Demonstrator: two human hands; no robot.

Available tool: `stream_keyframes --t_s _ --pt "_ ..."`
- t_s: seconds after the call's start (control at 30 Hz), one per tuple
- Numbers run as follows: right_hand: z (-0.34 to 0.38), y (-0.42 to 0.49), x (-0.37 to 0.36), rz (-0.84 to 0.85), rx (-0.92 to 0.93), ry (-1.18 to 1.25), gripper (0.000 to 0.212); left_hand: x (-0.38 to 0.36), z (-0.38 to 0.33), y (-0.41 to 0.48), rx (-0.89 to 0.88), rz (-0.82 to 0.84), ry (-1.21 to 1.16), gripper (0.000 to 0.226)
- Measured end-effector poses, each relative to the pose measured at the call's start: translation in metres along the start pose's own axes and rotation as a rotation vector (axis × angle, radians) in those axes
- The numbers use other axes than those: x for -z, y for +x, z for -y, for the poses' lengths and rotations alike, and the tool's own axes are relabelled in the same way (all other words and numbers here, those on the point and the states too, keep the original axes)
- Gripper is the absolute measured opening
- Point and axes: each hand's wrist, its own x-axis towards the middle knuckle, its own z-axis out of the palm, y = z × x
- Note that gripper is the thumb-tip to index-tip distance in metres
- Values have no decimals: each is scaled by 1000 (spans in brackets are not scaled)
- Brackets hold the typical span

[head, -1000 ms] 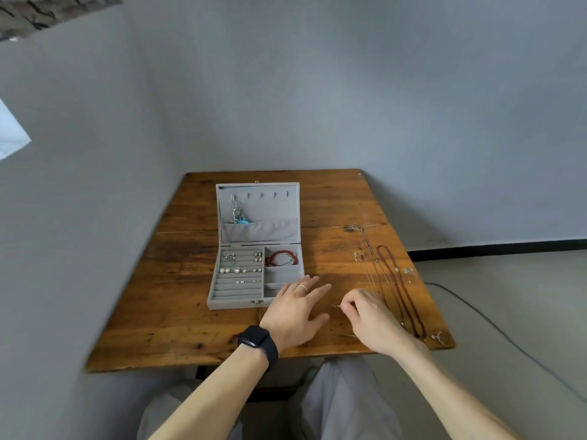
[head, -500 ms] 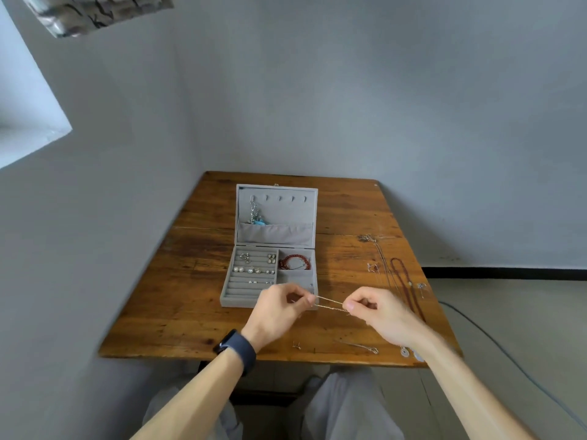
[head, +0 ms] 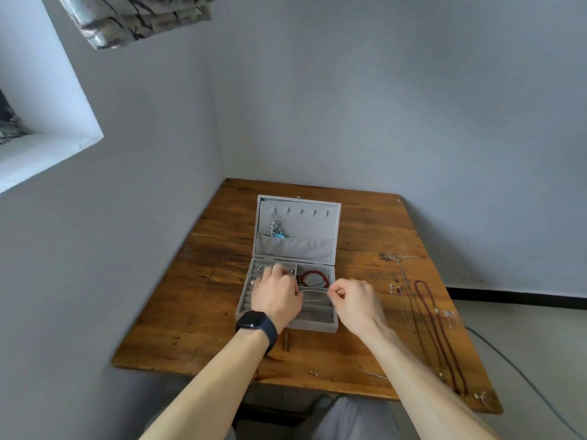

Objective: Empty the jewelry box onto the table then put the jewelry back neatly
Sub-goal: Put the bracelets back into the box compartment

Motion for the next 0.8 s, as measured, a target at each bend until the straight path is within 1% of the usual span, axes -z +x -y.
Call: stream_keyframes --t_s 0.1,0.2,0.27,0.33,0.43,0.57,0.63,0.67,0.8 --pt "-7 6 -9 -28 61 -113 19 -5 -9 10 -24 69 134 27" --pt "-11 9 -13 -30 102 -150 23 -9 -17 14 -30 120 216 32" --pt "-12 9 -15 -20 84 -96 26 -8 -19 16 -33 126 244 33" --pt "-14 2 -17 -30 32 37 30 -7 -18 15 -52 124 257 34" --pt "-15 -12 -22 -88 -40 179 29 -7 -8 10 -92 69 208 35" --pt "-9 -19 -29 -105 -76 254 34 -15 18 -12 -130 -106 107 44" --pt "-3 -19 -31 -82 -78 268 36 -20 32 -24 -70 -159 67 55" --pt "-1 -19 -33 -72 -75 268 37 -22 39 -29 -15 -147 54 62" --pt "11 -20 -39 -49 -70 264 39 -27 60 -37 193 -3 -1 82"
